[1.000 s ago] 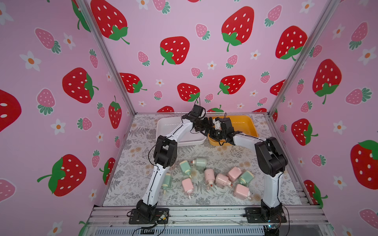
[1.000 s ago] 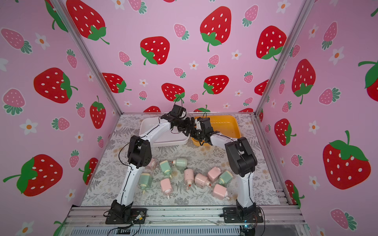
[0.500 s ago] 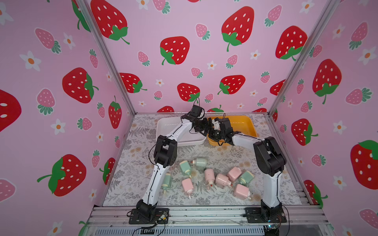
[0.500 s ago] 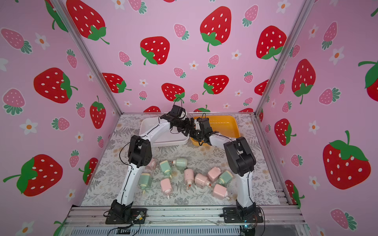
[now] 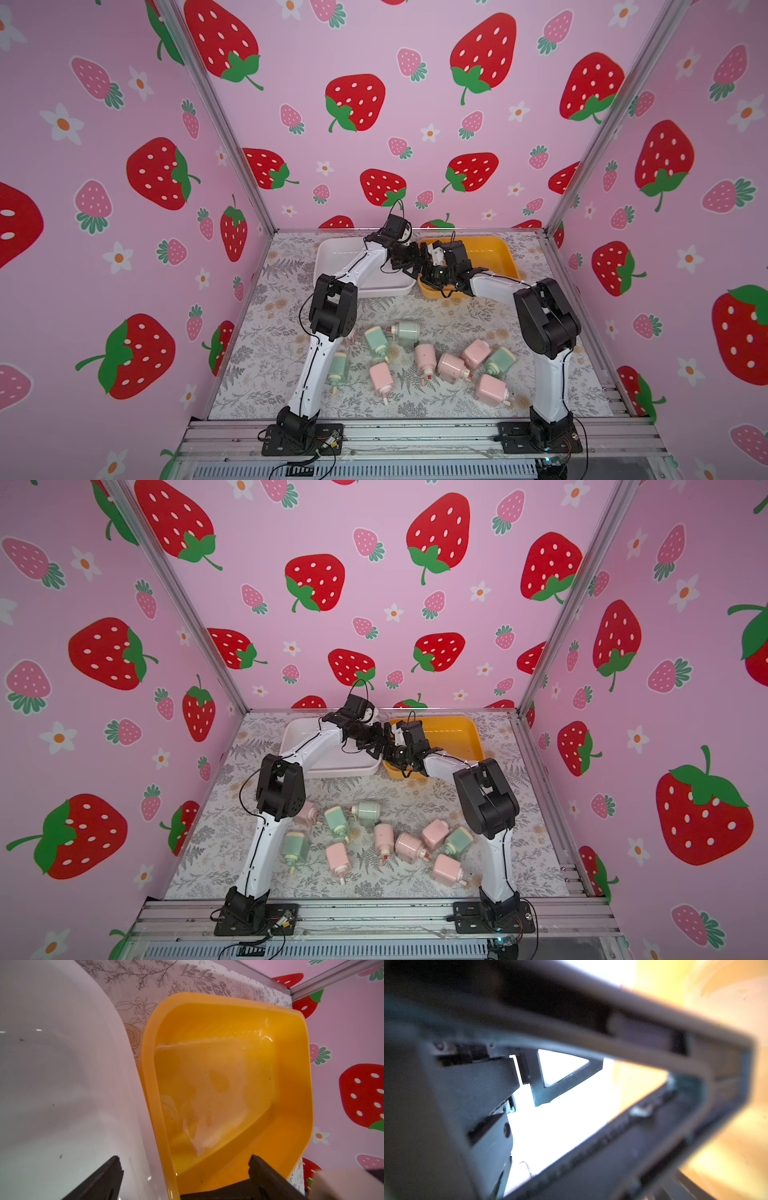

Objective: Place the pencil sharpeners by color into the storage box
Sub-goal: Adjust the storage box at the center of the board.

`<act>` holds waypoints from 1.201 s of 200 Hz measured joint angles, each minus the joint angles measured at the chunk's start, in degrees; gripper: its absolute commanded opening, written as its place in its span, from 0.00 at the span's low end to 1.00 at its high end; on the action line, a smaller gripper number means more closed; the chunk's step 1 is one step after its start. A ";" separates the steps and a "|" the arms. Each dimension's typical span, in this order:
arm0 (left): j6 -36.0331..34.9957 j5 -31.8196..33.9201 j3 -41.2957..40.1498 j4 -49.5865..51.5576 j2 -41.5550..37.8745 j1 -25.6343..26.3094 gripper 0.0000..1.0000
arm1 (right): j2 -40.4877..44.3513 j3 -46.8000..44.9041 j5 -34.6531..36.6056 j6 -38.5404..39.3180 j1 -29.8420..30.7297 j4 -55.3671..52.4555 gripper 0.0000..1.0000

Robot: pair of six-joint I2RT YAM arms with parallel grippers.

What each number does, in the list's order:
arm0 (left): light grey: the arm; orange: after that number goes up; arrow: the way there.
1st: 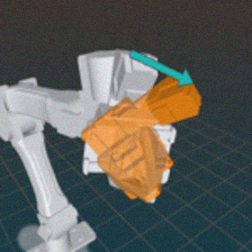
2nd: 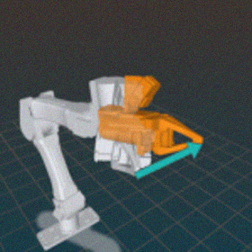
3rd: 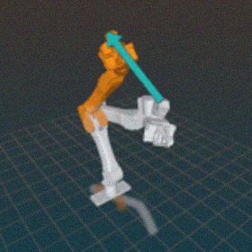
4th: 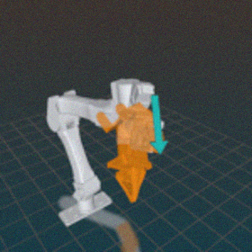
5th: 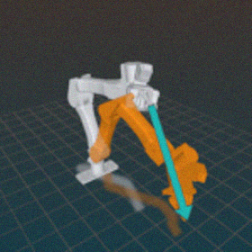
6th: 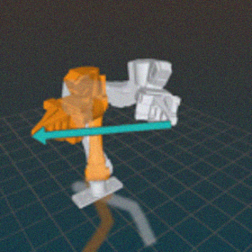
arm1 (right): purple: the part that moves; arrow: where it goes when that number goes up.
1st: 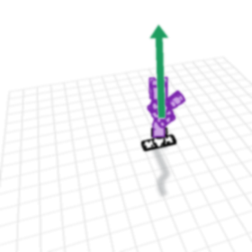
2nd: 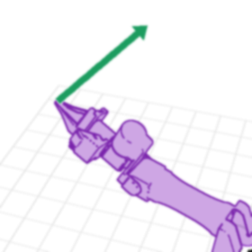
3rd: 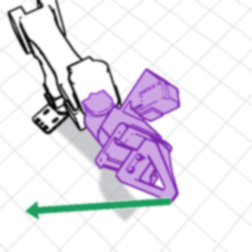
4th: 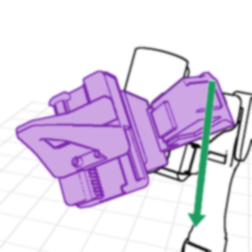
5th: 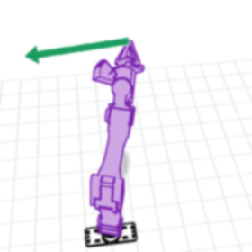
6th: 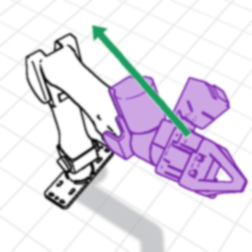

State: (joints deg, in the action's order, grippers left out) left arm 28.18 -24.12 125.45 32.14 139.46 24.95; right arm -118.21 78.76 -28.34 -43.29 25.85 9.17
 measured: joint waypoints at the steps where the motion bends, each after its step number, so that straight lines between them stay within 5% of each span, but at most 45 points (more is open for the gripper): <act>1: -0.02 0.04 -0.11 0.02 -0.07 0.00 1.00 | 0.00 0.00 -0.02 0.00 0.02 0.00 1.00; 153: -1.92 7.15 -15.56 -2.49 -16.59 3.34 0.99 | 17.20 -12.76 9.05 5.62 1.20 -1.33 1.00; 184: -2.49 11.91 -14.12 0.81 -14.10 4.04 0.89 | 25.09 -18.82 15.41 7.50 -2.27 -6.21 1.00; 240: -4.07 20.06 1.95 9.90 0.42 3.93 0.66 | 39.87 -28.74 25.75 10.47 -4.70 -14.14 1.00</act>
State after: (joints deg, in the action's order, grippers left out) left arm 24.12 -4.05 127.39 42.04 139.87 28.88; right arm -78.35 50.02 -2.59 -32.82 21.15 -4.97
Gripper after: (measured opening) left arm 0.703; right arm 0.996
